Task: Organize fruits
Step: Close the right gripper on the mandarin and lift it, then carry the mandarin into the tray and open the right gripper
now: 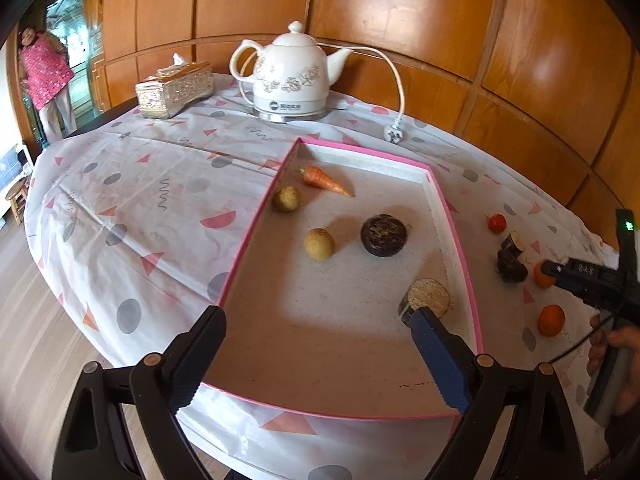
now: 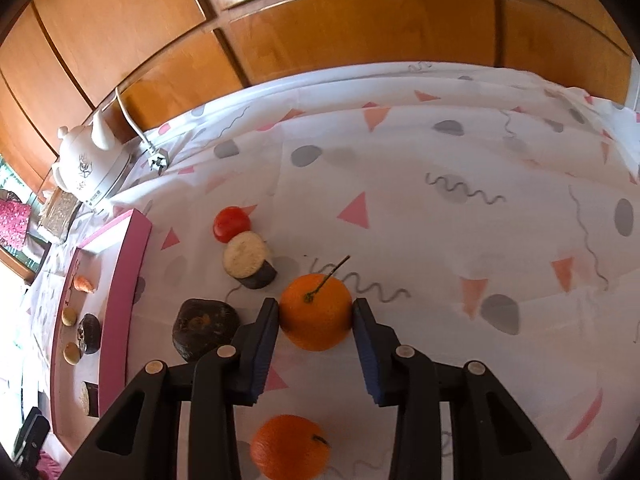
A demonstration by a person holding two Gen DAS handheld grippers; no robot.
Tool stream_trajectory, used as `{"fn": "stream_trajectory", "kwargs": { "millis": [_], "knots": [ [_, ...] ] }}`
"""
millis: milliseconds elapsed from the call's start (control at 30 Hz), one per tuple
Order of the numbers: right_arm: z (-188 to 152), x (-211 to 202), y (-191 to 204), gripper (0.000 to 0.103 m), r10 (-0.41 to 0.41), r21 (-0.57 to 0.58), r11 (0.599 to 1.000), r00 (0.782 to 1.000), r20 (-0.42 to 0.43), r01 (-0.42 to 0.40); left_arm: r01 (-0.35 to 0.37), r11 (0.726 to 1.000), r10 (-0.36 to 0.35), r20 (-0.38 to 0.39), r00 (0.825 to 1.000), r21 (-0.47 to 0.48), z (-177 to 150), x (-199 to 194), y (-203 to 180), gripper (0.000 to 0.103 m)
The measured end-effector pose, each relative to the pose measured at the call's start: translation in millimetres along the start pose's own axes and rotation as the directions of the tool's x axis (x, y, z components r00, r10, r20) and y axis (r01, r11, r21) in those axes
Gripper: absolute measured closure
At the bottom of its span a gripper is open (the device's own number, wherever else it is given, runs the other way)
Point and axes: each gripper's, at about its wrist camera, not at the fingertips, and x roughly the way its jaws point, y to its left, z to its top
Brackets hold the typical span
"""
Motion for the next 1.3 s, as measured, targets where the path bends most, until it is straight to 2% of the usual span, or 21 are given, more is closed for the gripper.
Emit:
{"fn": "stream_trajectory", "kwargs": {
  "millis": [133, 233, 367, 600, 733, 800, 833, 933, 1067, 1167, 1300],
  "knots": [
    [-2, -7, -1, 0.065, -0.006, -0.007, 1.000, 1.000, 0.026, 0.006, -0.016, 0.999, 0.016, 0.020, 1.000, -0.028, 2, -7, 6, 0.006],
    [1, -21, 5, 0.065, 0.015, -0.031, 0.999, 0.997, 0.080, -0.012, -0.025, 0.999, 0.026, 0.026, 0.999, -0.046, 2, -10, 12, 0.004],
    [3, -44, 27, 0.065, 0.101, -0.107, 0.990, 0.987, 0.124, -0.088, -0.037, 0.996, 0.040, 0.034, 0.999, -0.075, 3, -13, 21, 0.004],
    [-17, -44, 105, 0.065, 0.288, -0.297, 0.914, 0.958, -0.003, -0.276, -0.068, 0.991, 0.076, 0.060, 0.995, -0.116, 5, -21, 38, 0.004],
    [-30, -33, 154, 0.065, 0.360, -0.341, 0.865, 0.928, -0.092, -0.369, -0.079, 0.987, 0.088, 0.058, 0.994, -0.137, 4, -22, 46, 0.004],
    [-35, -27, 177, 0.065, 0.408, -0.340, 0.835, 0.902, -0.144, -0.432, -0.082, 0.986, 0.090, 0.056, 0.994, -0.143, 4, -22, 47, 0.004],
    [-37, -24, 187, 0.063, 0.414, -0.338, 0.830, 0.896, -0.161, -0.444, -0.083, 0.986, 0.092, 0.055, 0.994, -0.143, 3, -22, 47, 0.004],
    [-44, -20, 207, 0.063, 0.408, -0.344, 0.825, 0.893, -0.187, -0.449, -0.081, 0.987, 0.089, 0.052, 0.995, -0.141, 3, -22, 48, 0.004],
    [-54, -25, 211, 0.063, 0.412, -0.360, 0.816, 0.892, -0.184, -0.452, -0.079, 0.987, 0.087, 0.051, 0.995, -0.143, 2, -22, 48, 0.004],
    [-59, -34, 203, 0.063, 0.375, -0.391, 0.829, 0.916, -0.143, -0.400, -0.073, 0.987, 0.081, 0.046, 0.996, -0.141, 2, -21, 46, 0.004],
    [-61, -45, 179, 0.063, 0.350, -0.371, 0.859, 0.933, -0.079, -0.353, -0.067, 0.989, 0.073, 0.046, 0.996, -0.130, 2, -21, 43, 0.003]
  ]
}}
